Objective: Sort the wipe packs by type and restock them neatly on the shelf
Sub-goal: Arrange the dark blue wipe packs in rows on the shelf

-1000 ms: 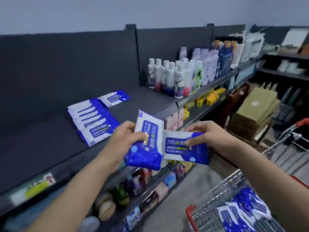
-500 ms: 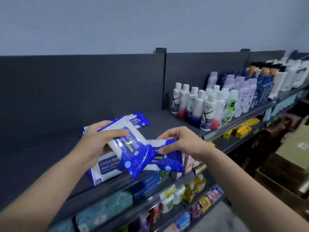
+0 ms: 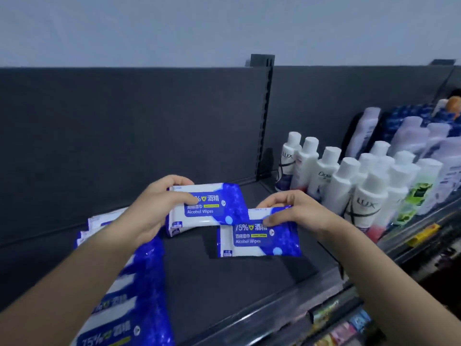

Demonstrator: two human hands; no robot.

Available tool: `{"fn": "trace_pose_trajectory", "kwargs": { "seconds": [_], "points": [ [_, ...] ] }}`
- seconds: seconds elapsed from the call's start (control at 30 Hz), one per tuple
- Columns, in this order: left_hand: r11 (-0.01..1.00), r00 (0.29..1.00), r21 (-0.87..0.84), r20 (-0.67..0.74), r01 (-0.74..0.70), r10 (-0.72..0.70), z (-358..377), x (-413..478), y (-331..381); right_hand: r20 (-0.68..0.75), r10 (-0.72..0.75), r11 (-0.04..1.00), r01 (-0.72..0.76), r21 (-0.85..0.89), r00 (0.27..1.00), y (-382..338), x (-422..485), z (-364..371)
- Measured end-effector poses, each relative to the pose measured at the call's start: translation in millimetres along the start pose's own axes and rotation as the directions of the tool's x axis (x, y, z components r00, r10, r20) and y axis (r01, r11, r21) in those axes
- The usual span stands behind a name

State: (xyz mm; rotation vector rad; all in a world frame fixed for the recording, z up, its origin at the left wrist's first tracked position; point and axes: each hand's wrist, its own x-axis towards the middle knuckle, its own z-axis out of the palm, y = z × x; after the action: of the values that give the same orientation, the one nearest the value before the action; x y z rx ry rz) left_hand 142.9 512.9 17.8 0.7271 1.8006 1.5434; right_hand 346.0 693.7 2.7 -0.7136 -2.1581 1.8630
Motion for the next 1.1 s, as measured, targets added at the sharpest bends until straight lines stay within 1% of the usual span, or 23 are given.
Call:
{"fn": "trace_pose_trajectory", "kwargs": {
  "seconds": [0.1,0.17,0.23,0.3,0.47,0.53,0.6,0.67,0.8,0.87,1.03,1.1],
  "points": [
    [0.987,0.999,0.162,-0.030,-0.023,0.028,-3.5,12.0,-9.9,0.048,0.048,0.998,-0.046,-0.031,0.998,12.6,16.9,-16.0],
    [0.968,0.999,0.251,-0.010,-0.029,0.033,-5.6,14.8,-16.8,0.084,0.059,0.998,-0.056,-0.033,0.995,17.7,24.8,-22.2],
    [0.950,1.000,0.311,0.008,-0.017,0.015,-7.1,18.1,-25.5,0.151,0.067,0.997,-0.060,-0.052,0.986,20.8,33.8,-22.9],
    [0.934,0.999,0.357,-0.025,-0.015,0.026,-12.5,23.5,-35.9,0.211,0.095,0.995,-0.084,-0.061,0.973,21.8,43.3,-22.0],
    [0.836,0.973,0.544,-0.144,-0.077,0.183,-25.7,38.1,-55.8,0.360,0.156,0.987,-0.129,-0.100,0.920,17.5,56.6,-27.3],
    [0.791,0.963,0.596,-0.104,-0.141,0.250,-20.8,40.3,-59.9,0.384,0.130,0.990,-0.094,-0.109,0.914,11.8,65.4,-20.2],
    [0.722,0.965,0.671,-0.038,-0.169,0.261,-14.2,42.3,-64.0,0.407,0.053,0.992,-0.002,-0.126,0.912,5.6,76.0,-4.4],
    [0.662,0.968,0.728,0.007,-0.178,0.252,-12.3,44.9,-66.5,0.405,0.009,0.987,0.058,-0.153,0.914,4.5,84.0,13.5],
    [0.657,0.973,0.731,0.039,-0.184,0.229,-19.7,49.4,-65.8,0.297,-0.064,0.927,0.167,-0.336,0.953,14.2,94.9,35.9],
    [0.642,0.978,0.744,0.076,-0.185,0.194,-25.2,52.6,-65.0,0.274,-0.102,0.908,0.203,-0.368,0.956,16.1,97.4,39.9],
    [0.555,0.964,0.790,0.251,-0.259,0.092,-35.0,62.0,-56.6,0.275,-0.193,0.845,0.301,-0.442,0.942,13.6,104.4,41.1],
    [0.577,0.966,0.776,0.235,-0.254,0.109,-33.7,62.9,-50.2,0.247,-0.212,0.818,0.310,-0.484,0.946,16.3,107.6,45.5]
  ]
}}
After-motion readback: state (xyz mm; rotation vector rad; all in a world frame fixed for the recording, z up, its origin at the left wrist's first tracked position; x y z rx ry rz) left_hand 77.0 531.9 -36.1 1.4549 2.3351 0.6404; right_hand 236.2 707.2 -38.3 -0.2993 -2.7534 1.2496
